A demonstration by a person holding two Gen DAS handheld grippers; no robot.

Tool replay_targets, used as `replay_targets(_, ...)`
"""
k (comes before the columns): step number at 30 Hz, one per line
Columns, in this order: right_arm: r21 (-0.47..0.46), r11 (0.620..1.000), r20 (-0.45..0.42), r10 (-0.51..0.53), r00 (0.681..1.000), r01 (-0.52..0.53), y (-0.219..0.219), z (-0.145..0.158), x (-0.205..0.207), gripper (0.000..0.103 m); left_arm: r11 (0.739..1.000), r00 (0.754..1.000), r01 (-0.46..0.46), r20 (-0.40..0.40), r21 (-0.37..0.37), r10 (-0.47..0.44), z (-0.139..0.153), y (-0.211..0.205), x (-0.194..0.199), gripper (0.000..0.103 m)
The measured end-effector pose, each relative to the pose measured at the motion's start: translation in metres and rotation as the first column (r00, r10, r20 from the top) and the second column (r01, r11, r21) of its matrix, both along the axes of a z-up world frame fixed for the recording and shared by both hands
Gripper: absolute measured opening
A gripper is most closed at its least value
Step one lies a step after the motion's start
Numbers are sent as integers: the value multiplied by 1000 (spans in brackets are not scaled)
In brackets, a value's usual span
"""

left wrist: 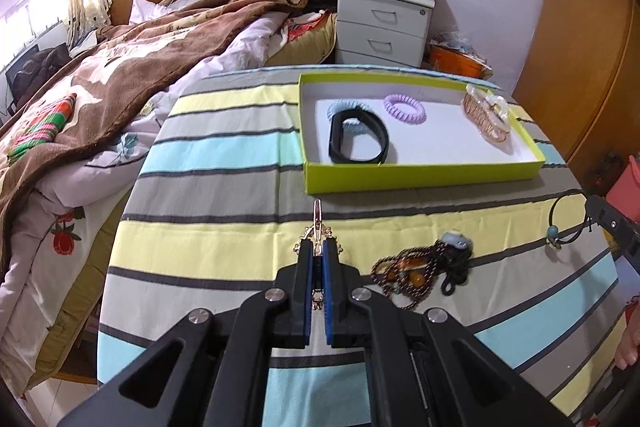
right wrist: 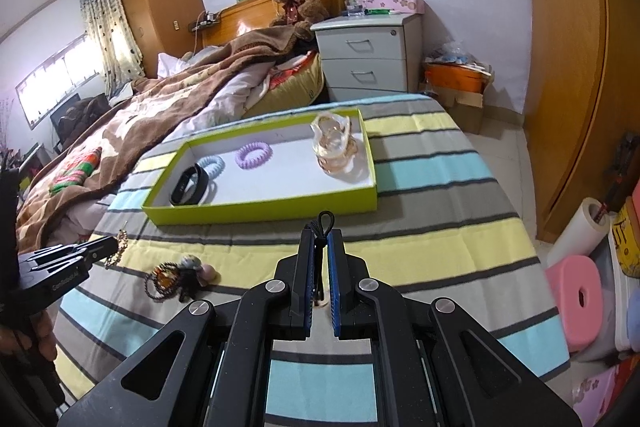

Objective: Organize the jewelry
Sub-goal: 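Carry the gold pendant and black cord tie into the green box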

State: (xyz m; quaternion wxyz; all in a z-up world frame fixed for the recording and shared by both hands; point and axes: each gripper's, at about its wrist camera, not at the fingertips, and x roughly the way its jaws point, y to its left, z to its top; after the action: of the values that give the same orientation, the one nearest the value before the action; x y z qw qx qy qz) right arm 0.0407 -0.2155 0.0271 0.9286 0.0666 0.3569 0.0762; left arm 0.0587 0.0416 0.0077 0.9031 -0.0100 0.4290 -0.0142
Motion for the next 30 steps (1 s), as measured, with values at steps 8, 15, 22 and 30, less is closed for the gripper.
replay_targets(8,0,1000,43,30,999,-30,9,24,8,6,1000,999,29,45,-8,-29,20,-6,8,4)
replay_targets(15,9,998,68,66,995,-67,18,41,26,6,999,997,48,63,-23,-47,30,-11,22,5)
replay_targets(22,20,993,64,112,992,-113,25,52,56,6,997,995,63,75,-32,-61,37,-16,38,5)
replay_targets(30,12,986,9,166,986,-166,38,48,108,6,993,992,104,75,-59,-99,36,-33,57,4)
